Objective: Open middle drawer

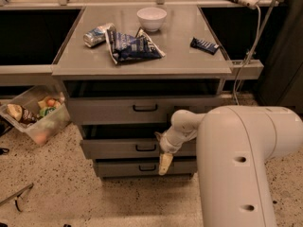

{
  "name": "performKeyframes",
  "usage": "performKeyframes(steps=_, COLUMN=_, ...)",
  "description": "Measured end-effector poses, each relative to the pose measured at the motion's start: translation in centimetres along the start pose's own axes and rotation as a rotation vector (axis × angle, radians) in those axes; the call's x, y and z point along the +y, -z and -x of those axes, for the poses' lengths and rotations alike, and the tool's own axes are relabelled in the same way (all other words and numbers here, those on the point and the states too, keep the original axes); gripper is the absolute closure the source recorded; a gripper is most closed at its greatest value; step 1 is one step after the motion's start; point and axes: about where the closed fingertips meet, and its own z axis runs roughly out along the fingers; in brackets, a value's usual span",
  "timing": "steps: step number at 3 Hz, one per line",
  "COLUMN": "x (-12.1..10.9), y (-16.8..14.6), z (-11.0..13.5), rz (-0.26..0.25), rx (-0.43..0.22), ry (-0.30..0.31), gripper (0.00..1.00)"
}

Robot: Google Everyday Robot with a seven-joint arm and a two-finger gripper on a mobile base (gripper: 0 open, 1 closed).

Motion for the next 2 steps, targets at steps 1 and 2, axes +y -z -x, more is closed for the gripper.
performKeyframes(steps=1, x=2.0, y=0.5, z=0.0, rz=-0.008, rx=0.007, ry=0.003, gripper=0.00)
performKeyframes(steps=2, x=6.7, y=3.7, z=-0.1, rz=-0.097, rx=0.032, ry=-0.055, gripper=0.00)
